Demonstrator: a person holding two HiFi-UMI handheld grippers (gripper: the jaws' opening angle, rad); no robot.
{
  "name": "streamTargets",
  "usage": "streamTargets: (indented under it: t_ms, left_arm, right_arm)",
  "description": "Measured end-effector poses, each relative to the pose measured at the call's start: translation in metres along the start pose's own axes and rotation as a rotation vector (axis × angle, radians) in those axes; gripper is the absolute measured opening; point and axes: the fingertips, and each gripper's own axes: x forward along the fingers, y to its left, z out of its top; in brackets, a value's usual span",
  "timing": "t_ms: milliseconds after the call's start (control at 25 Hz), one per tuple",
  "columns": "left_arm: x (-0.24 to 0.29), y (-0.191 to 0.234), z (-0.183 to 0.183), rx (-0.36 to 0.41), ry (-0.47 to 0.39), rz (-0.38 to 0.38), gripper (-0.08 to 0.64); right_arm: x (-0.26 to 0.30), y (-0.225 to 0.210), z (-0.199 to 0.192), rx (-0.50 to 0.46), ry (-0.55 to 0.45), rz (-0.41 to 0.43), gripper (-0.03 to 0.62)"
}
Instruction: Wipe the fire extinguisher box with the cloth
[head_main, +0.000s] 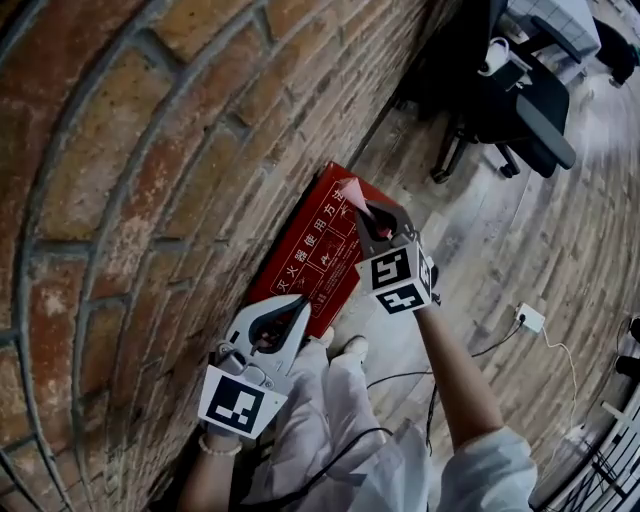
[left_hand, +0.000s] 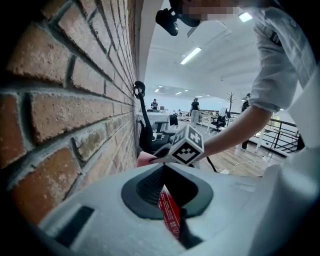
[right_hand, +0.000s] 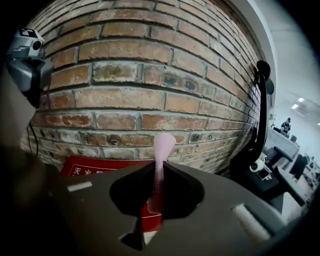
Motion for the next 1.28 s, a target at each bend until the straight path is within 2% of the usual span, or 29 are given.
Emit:
streamTargets:
  t_ms: [320,560,720,920,1280]
  left_arm:
    - [0.004,0.004,-0.012,-0.002,0.018,0.007,-0.003]
    - [-0.001,0.008,-0.02,-0.025,0.041,0.016,-0.003]
    - [-0.003,0.008,-0.023,-0.028,0.049,0.018,-0.003]
    - [-0.005,0.006,-0.025,-0.024,0.054,0.016,-0.003]
    - [-0.021,0.003,-0.029,-0.009,0.07,0.02,-0.003]
  right_arm:
    - [0.056,-0.02,-0.01,-0.078,0.076,-0.032,0.026]
    - [0.083,-0.027,-0.013,-0.17,0.134,-0.048,0.026]
    - [0.096,-0.023,-0.015,-0.18,0.161,-0.033,0.026]
    - [0.107,-0.005,-0.022,-0.183,0.186,0.028,0.026]
    - [0.105,0.021,-0.032,-0.132,0.188,0.084,0.026]
